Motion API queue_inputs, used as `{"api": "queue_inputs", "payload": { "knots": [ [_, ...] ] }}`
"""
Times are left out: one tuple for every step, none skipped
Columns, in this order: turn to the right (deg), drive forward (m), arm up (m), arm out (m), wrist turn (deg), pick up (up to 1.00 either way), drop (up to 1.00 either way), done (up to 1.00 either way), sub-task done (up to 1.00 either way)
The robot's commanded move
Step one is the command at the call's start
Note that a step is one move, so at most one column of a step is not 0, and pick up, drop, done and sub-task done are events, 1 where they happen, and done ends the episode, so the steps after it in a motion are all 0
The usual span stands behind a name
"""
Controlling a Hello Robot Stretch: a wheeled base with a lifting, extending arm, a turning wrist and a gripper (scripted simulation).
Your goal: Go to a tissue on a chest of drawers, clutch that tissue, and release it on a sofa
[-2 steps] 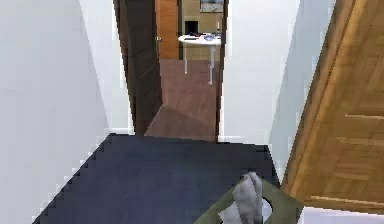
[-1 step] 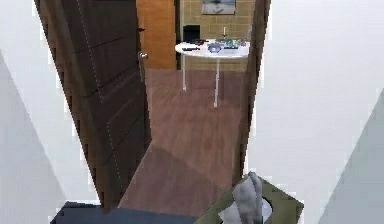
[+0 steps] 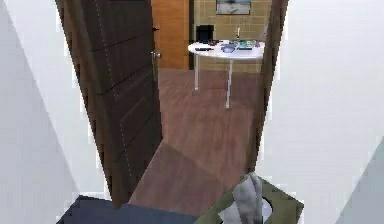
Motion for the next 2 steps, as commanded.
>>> {"api": "queue_inputs", "payload": {
  "knots": [
    [0.0, 0.80, 0.00, 0.00, 0.0, 0.00, 0.00, 0.00, 0.00],
    [3.0, 0.00, 0.00, 0.00, 0.0, 0.00, 0.00, 0.00, 0.00]
  ]
}}
